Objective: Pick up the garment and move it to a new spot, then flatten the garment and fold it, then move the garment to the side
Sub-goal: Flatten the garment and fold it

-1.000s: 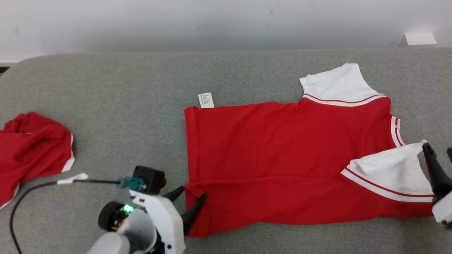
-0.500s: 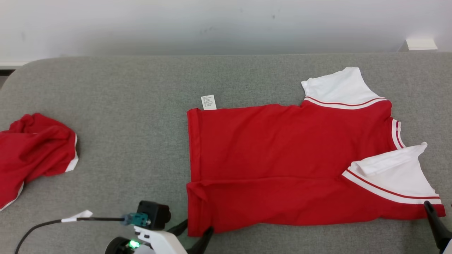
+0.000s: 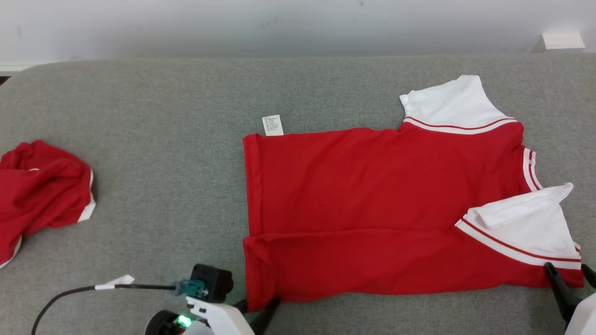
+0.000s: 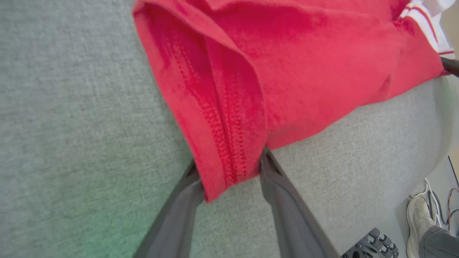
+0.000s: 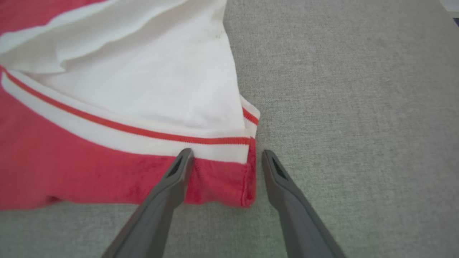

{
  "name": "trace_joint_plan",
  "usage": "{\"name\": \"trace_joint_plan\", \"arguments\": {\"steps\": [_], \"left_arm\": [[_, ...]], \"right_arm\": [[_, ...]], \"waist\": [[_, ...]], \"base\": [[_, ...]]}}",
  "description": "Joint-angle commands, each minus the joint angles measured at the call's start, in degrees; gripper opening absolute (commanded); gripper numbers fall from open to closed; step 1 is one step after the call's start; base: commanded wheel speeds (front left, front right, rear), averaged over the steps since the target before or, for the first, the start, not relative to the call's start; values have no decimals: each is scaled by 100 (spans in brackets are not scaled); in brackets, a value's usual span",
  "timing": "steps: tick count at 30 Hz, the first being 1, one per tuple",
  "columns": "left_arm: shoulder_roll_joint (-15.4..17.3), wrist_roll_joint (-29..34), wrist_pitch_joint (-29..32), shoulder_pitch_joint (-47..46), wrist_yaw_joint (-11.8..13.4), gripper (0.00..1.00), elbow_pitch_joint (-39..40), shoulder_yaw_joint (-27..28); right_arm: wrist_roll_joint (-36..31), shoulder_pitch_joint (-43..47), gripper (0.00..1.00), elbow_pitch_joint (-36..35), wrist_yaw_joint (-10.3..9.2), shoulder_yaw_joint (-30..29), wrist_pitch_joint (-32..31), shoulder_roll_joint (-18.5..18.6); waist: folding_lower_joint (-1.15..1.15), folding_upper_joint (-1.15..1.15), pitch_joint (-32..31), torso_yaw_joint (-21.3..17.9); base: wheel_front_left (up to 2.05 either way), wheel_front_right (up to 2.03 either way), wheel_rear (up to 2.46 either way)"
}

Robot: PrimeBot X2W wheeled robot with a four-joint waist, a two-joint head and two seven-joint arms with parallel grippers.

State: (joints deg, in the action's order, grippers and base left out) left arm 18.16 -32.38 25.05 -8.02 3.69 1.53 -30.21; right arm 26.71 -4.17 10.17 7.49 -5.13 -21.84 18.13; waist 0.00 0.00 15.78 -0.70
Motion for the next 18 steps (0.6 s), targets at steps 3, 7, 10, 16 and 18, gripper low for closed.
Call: {"name": "trace_joint_plan", "arguments": {"steps": [3, 7, 10, 16, 18], "left_arm": [[-49, -75, 34, -6, -81, 0, -197, -99], [-86, -216, 12, -40, -186, 0, -360, -89], [-48, -326, 0, -68, -248, 0, -376, -4], [186, -489, 136, 80, -272, 0, 10, 125], [304, -547, 259, 248, -297, 0, 241, 79]], "right_arm": [[99, -79, 58, 127, -1, 133, -83, 24], [377, -86, 0, 201, -2, 268, -196, 84], [572, -1, 0, 113, -11, 224, -240, 248], [1085, 442, 0, -424, -10, 133, -624, 784], [1246, 686, 0, -673, -10, 95, -802, 969]], "waist": [[0, 0, 27, 8], [0, 0, -19, 32], [0, 0, -104, 58], [0, 0, -317, 104], [0, 0, -374, 104]], "base": [[0, 0, 0], [0, 0, 0], [0, 0, 0], [0, 0, 0], [0, 0, 0]]}}
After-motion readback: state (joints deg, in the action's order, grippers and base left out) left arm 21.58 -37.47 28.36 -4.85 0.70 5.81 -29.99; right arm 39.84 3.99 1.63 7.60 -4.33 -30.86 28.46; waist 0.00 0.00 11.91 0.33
